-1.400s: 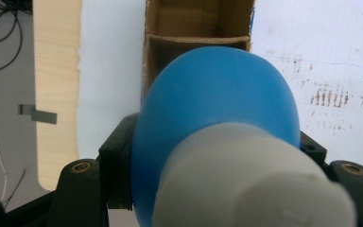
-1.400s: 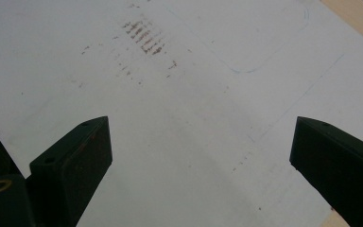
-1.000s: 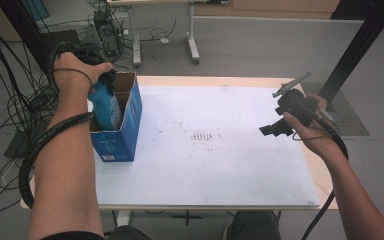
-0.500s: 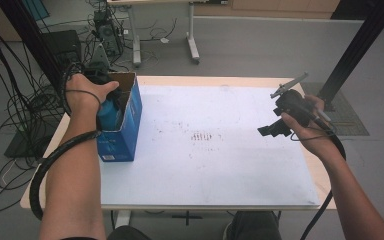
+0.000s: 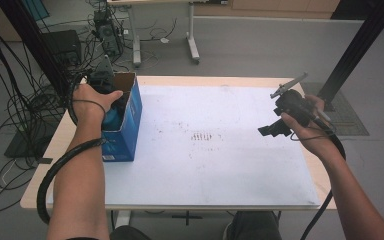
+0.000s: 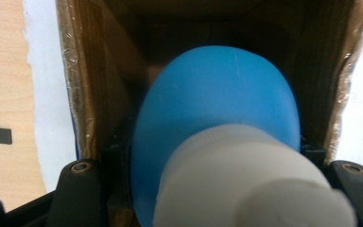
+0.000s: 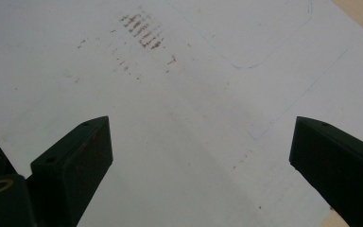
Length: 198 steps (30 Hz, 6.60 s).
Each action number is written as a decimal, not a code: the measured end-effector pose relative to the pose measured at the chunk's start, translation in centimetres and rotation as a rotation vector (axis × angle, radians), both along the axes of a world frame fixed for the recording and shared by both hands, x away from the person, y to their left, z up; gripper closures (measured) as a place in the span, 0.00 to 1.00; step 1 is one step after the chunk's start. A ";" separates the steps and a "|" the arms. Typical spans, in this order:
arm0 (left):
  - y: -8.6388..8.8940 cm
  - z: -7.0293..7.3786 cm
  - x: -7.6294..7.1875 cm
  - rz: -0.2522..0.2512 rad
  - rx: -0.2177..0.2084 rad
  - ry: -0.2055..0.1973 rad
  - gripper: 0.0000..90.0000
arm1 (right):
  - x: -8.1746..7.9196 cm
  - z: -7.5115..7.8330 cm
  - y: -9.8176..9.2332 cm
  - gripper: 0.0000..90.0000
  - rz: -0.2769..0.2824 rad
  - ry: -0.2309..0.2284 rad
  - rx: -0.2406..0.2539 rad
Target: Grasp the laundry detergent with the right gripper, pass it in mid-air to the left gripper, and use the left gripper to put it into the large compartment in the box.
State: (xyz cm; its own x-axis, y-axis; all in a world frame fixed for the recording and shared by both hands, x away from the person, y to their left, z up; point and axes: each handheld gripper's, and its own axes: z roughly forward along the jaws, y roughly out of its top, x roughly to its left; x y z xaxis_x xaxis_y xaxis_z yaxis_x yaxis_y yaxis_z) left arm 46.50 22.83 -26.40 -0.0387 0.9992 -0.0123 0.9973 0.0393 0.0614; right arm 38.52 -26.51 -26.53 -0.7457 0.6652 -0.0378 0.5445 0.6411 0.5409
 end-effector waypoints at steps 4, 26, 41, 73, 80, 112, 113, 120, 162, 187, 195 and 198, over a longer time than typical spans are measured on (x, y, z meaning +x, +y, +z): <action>0.1 -0.2 0.0 -0.001 -0.006 -0.002 0.40 | 0.1 0.1 0.2 0.07 0.001 0.000 -0.003; 0.3 -1.1 -0.1 -0.009 0.005 -0.010 0.40 | 0.3 0.2 0.9 0.07 0.004 -0.016 -0.039; 0.4 -1.1 0.0 -0.004 0.006 -0.016 0.40 | 0.6 0.4 0.7 0.08 -0.002 -0.029 -0.061; 0.5 -1.1 0.0 -0.002 0.002 -0.021 0.40 | 0.6 0.8 0.9 0.08 0.000 -0.029 -0.077; 0.5 -1.2 -0.1 -0.002 0.000 -0.022 0.40 | 0.6 0.7 1.1 0.08 0.003 -0.026 -0.080; 0.6 -1.2 -0.1 0.000 0.000 -0.023 0.40 | 0.6 0.9 1.0 0.08 0.005 -0.029 -0.083; 0.6 -1.2 -0.1 -0.001 0.000 -0.023 0.40 | 0.6 0.9 1.0 0.08 0.005 -0.028 -0.082; 0.5 -1.2 -0.1 -0.001 0.001 -0.025 0.40 | 0.6 0.8 1.0 0.08 0.003 -0.026 -0.081; -0.4 3.8 -2.0 -0.042 0.051 -0.107 0.33 | 0.3 1.0 1.0 0.08 0.003 -0.037 -0.077; -3.4 8.1 -4.5 -0.188 0.008 -0.189 0.17 | 1.0 1.5 0.7 0.08 -0.024 0.002 -0.122; -6.7 8.3 -4.5 -0.271 -0.029 -0.211 0.15 | 1.5 1.9 0.4 0.08 -0.031 0.009 -0.127; -8.0 8.2 -4.5 -0.305 -0.020 -0.209 0.15 | 1.8 1.9 0.4 0.08 -0.027 0.020 -0.134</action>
State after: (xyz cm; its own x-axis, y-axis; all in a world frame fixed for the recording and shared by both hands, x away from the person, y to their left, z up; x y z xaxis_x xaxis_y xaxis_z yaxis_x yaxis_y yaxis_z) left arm 42.00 14.87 -18.16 0.2661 0.9639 -0.0079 0.9295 -0.2544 0.2672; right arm 40.28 -26.09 -24.67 -0.7291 0.6750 -0.1129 0.5723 0.6919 0.4402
